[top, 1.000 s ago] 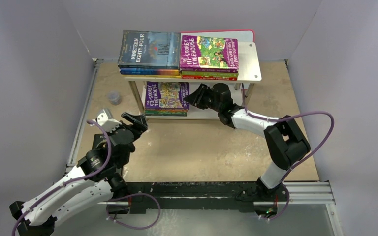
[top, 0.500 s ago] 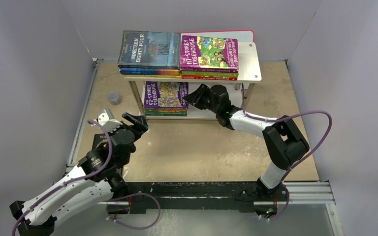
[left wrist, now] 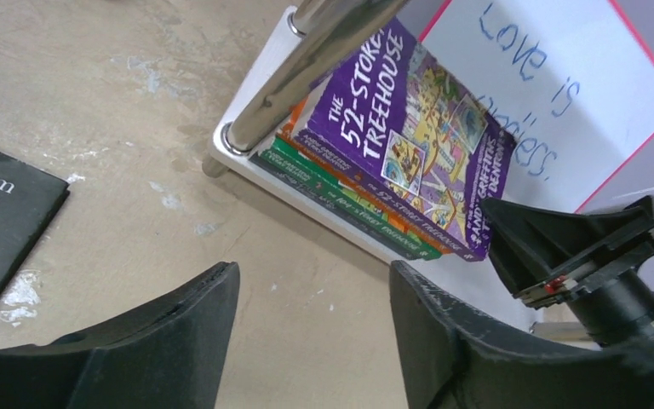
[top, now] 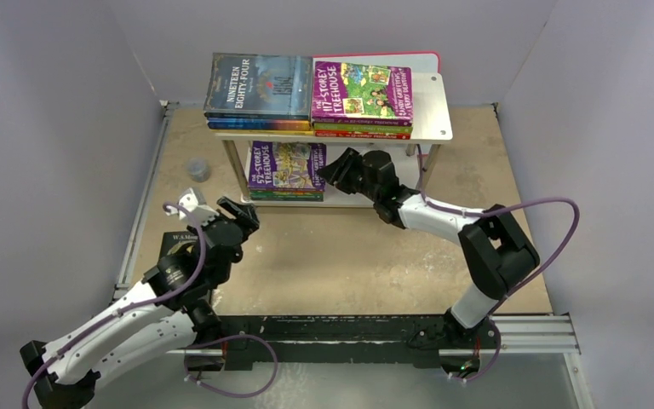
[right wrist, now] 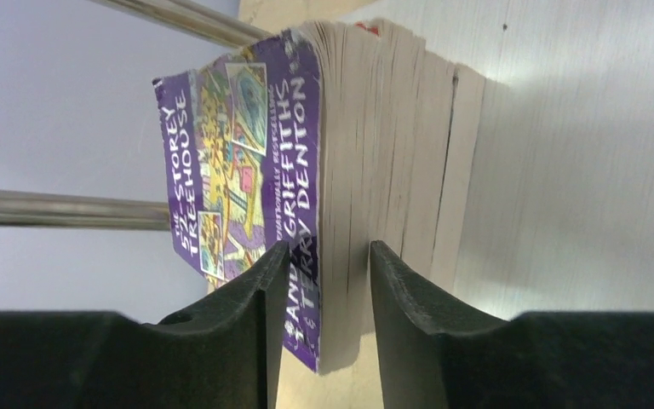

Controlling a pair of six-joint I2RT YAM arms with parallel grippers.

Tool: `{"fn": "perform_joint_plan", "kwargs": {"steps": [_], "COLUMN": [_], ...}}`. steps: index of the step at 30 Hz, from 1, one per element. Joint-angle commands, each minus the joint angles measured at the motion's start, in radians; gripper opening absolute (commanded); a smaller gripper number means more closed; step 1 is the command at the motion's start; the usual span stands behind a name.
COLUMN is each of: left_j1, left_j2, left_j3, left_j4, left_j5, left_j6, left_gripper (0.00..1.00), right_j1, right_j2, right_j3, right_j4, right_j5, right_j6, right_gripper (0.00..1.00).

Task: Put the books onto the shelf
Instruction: Place the book on the shelf, then move the book to the center of the board.

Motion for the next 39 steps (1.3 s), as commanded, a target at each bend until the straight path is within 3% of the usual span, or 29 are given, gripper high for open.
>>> {"fn": "perform_joint_plan", "kwargs": {"steps": [1,8,14,22,27,30,34,36,39], "left_j1": [0.003,0.029,0.257,0.556,0.851,1.093,1.356,1.435,1.488], "left_j2": [0.102,0.270,0.287,0.291,0.390,0.440,0.528,0.569,0.587], "left_j3": [0.010,0.006,-0.012,0.072,0.136,0.143,0.111,0.096,0.070], "left_j4": [0.017,-0.012,-0.076,-0.211,-0.186,-0.136,-0.068,-0.046,-0.010], "left_j5": [0.072,0.128,0.239,0.304,0.480,0.664,0.804,0.848,0.791], "left_j6": [-0.006,-0.058,-0.018,0.119,0.214,0.274,0.308,0.323,0.327], "left_gripper": [0.61,0.58,0.51,0.72,0.79,0.80,0.83,0.83,0.84], "right_j1": [0.017,0.017,0.017,0.016,0.017,0.017,0.016,0.017,0.017], "right_j2": [-0.101,-0.273,-0.405,-0.482,-0.498,-0.531,-0.567,-0.578,-0.592], "right_j3": [-0.036,-0.136,-0.225,-0.312,-0.330,-0.349,-0.371,-0.374,-0.381], "right_j4": [-0.048,-0.105,-0.150,-0.122,-0.137,-0.149,-0.153,-0.154,-0.159], "right_j5": [0.062,0.084,0.084,0.036,-0.028,-0.039,-0.037,-0.043,-0.051], "right_j6": [-0.006,-0.071,-0.107,-0.075,-0.065,-0.066,-0.069,-0.073,-0.079], "right_gripper": [0.46,0.63,0.63,0.63,0.64,0.64,0.65,0.65,0.65]}}
